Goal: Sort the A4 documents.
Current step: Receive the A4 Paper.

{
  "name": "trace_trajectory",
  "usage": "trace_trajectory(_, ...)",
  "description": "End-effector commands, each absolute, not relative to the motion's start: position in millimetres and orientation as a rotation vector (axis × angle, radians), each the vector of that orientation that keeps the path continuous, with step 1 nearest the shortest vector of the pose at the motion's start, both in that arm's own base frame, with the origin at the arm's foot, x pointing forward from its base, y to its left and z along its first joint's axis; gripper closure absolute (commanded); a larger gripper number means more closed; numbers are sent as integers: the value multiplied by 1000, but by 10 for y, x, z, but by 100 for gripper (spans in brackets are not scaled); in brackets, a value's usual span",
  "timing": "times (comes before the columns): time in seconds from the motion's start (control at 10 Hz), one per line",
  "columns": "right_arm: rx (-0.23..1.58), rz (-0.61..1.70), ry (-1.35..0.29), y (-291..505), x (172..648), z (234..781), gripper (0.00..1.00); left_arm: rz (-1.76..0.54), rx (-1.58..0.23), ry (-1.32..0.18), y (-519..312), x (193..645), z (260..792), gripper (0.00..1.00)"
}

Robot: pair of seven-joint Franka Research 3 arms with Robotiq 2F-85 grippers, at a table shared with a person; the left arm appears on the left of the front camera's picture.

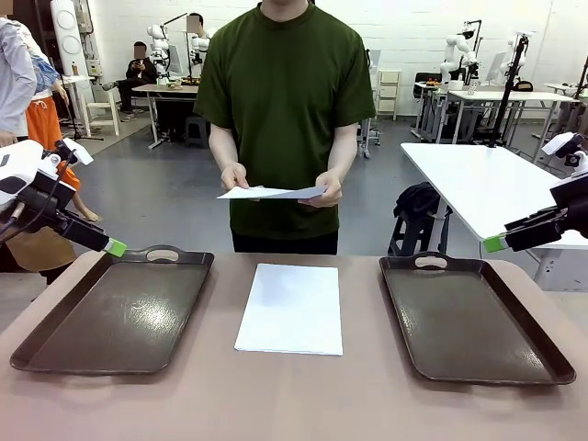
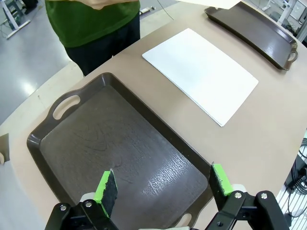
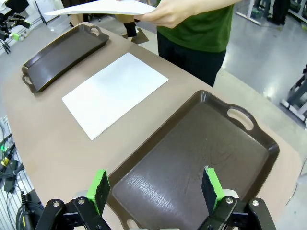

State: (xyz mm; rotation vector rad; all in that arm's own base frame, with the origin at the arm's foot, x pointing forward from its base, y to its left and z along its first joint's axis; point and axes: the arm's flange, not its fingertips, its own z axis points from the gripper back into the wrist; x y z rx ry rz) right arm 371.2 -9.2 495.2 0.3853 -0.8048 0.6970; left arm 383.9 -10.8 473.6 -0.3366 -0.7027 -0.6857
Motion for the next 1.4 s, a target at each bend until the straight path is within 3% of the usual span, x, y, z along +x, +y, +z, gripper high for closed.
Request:
trace_trajectory(0.0,402,701,-804,-86,3734,4917,0,-691,-339,-714,-88,3858,4714,0)
trace_trajectory(1.3,402,701,-804,-86,3734,4917,0,-691,-339,-714,-88,3858,4714,0)
